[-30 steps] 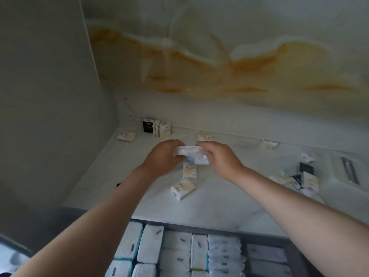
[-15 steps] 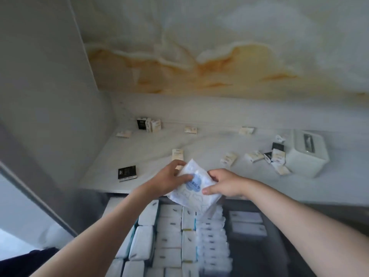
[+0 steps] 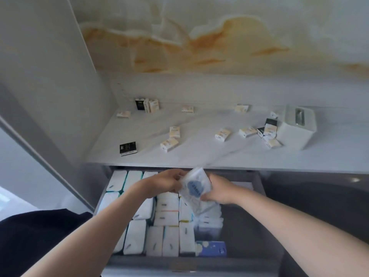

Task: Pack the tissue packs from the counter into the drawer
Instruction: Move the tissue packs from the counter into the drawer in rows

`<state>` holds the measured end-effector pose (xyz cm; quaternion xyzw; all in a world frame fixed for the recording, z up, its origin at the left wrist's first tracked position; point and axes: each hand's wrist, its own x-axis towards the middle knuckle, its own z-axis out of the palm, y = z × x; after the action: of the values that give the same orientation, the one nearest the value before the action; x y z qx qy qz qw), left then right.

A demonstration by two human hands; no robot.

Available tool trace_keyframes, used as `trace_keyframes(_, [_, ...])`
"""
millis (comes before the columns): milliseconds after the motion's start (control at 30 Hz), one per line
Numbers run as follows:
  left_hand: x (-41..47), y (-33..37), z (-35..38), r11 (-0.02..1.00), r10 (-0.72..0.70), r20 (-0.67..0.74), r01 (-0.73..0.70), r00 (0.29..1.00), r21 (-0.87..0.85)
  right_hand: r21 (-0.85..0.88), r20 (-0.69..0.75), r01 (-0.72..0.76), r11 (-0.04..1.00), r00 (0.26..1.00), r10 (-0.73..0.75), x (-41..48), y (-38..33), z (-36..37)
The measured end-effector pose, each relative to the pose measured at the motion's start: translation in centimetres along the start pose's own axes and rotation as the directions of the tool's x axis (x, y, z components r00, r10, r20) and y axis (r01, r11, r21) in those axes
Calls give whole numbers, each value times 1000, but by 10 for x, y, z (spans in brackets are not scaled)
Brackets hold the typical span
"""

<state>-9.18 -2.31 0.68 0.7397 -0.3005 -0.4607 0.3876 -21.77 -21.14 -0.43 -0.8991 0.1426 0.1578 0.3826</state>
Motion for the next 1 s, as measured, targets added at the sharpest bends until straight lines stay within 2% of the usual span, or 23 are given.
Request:
trace_keyframes(67, [4, -1, 12, 992, 20, -11, -18, 1000, 127, -10, -16, -40, 999, 999, 40, -2, 9, 7])
trace_keyframes(167, [9, -4, 24, 937, 67, -99, -29, 993, 348, -24, -5, -47, 999, 999, 47, -7, 13, 9])
trace_keyframes(267, [11, -3, 32, 893, 78, -101, -24, 992, 449, 32, -34, -46, 998, 998, 47, -14, 11, 0])
trace_keyframes(367, [11, 7, 42, 870, 97, -106, -32, 990, 491, 105, -94, 26, 994, 995, -16, -20, 3, -13])
trace_keyframes(400, [12, 11, 46, 866, 113, -117, -40, 987, 498, 69, -92, 49, 996, 995, -43, -22, -1, -17])
trace_keyframes(467, [15, 16, 56, 870, 146, -148, -55, 978, 490, -117, -36, 54, 992, 998, -59, -26, -7, -25])
trace_keyframes(533, [20, 18, 65, 866, 188, -175, -79, 966, 494, -334, 52, 11, 942, 999, 7, -30, -12, -28])
trace_keyframes(600, [24, 19, 74, 850, 225, -166, -109, 960, 515, -452, 124, -17, 892, 989, 81, -33, -12, -27])
trace_keyframes(733, [29, 17, 80, 908, 168, -89, -118, 982, 403, -508, 212, -14, 861, 967, 141, -39, -3, -37])
trace_keyframes(800, [31, 9, 81, 904, 108, -17, -91, 994, 419, -481, 223, -46, 875, 959, 172, -44, 4, -48])
trace_keyframes(867, [33, -4, 85, 819, 83, 44, -93, 996, 566, -472, 241, -57, 880, 952, 191, -48, 13, -53])
trace_keyframes(1000, [42, -36, 102, 537, 125, 40, -101, 991, 838, -496, 280, 2, 869, 947, 157, -54, 26, -49])
